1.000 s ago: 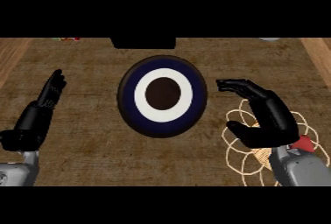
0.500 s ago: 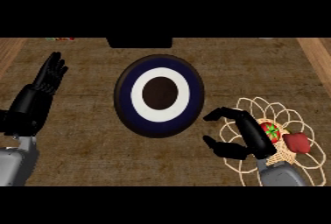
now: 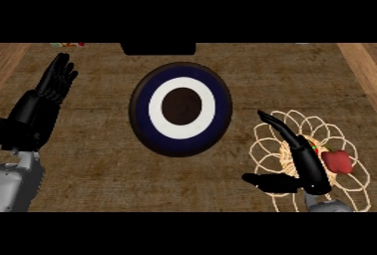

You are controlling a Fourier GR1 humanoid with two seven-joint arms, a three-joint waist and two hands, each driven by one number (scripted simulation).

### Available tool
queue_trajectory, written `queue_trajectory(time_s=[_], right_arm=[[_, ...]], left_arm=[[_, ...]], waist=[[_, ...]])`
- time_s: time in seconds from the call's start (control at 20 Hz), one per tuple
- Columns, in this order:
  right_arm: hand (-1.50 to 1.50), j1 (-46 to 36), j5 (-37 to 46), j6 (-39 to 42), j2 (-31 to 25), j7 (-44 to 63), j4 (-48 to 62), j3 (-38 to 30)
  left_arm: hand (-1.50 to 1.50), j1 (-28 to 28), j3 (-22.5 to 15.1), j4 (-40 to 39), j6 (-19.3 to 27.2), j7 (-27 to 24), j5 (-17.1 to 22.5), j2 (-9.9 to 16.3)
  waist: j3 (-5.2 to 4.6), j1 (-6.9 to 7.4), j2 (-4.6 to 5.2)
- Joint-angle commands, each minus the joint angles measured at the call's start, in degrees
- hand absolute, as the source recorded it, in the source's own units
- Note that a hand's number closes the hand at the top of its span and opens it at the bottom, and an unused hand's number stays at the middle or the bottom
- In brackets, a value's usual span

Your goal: Pick the tomato from the placemat and place it in the plate

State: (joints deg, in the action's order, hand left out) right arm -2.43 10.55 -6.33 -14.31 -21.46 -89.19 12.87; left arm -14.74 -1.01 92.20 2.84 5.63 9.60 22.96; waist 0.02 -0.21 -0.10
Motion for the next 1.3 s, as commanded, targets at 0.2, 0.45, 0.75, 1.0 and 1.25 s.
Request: queue_trajectory(time_s=[0.2, 0.45, 0.75, 1.0, 1.25], right_arm=[[-1.5, 0.2, 8.7, 6.2, -15.6, 20.4, -12.2, -2.4], [-1.5, -4.1, 12.5, 17.5, -23.4, 38.3, -14.9, -0.1], [-1.5, -7.7, 6.3, 34.4, -28.6, 53.6, -18.3, 1.1], [-1.5, -10.0, 10.1, 36.5, -23.5, 57.6, -13.7, 4.4], [-1.5, -11.1, 14.8, 39.0, -19.1, 60.6, -14.4, 3.2]], left_arm=[[0.0, 0.1, 1.4, -0.5, -0.8, 0.5, -0.1, 0.7], [0.0, -0.2, 0.1, -0.2, 0.5, 0.5, -1.5, -0.7], [0.0, 0.3, 2.1, -1.2, -3.2, -1.4, 0.8, 0.8], [0.0, -3.1, 0.7, -1.5, -1.2, 1.9, -1.7, -2.0], [0.0, -0.1, 3.3, 2.3, -3.3, 2.4, -1.5, -2.1]], waist=[[-0.27, -1.19, -0.27], [-0.35, -0.58, -0.19], [-0.25, 0.42, 0.05], [-0.04, 0.41, 0.15], [-0.03, 0.33, 0.06]])
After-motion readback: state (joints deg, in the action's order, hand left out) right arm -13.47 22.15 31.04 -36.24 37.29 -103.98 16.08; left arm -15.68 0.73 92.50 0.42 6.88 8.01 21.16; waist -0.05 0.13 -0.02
